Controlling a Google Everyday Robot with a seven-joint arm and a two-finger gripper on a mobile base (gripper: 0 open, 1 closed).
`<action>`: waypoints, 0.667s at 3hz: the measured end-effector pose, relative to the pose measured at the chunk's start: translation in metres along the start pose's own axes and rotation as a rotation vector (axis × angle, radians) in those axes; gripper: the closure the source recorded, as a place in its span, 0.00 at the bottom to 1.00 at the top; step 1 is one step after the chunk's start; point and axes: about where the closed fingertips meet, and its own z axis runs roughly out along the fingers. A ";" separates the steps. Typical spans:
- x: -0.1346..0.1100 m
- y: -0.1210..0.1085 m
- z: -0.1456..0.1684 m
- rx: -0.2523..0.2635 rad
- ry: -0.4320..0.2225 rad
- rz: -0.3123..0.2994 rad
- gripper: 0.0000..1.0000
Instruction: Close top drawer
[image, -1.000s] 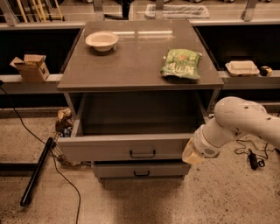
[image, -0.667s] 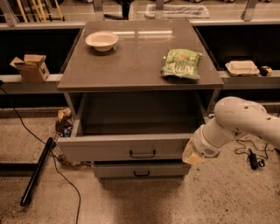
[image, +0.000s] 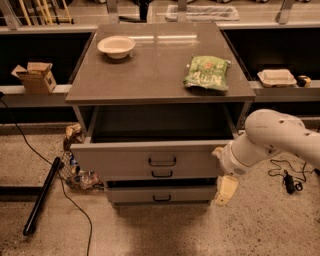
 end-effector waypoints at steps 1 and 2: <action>-0.007 -0.020 -0.001 0.014 -0.023 -0.047 0.00; -0.017 -0.051 0.003 0.019 -0.055 -0.110 0.18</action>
Offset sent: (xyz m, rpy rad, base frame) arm 0.0997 0.0116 0.0125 0.0744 -0.1179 0.1639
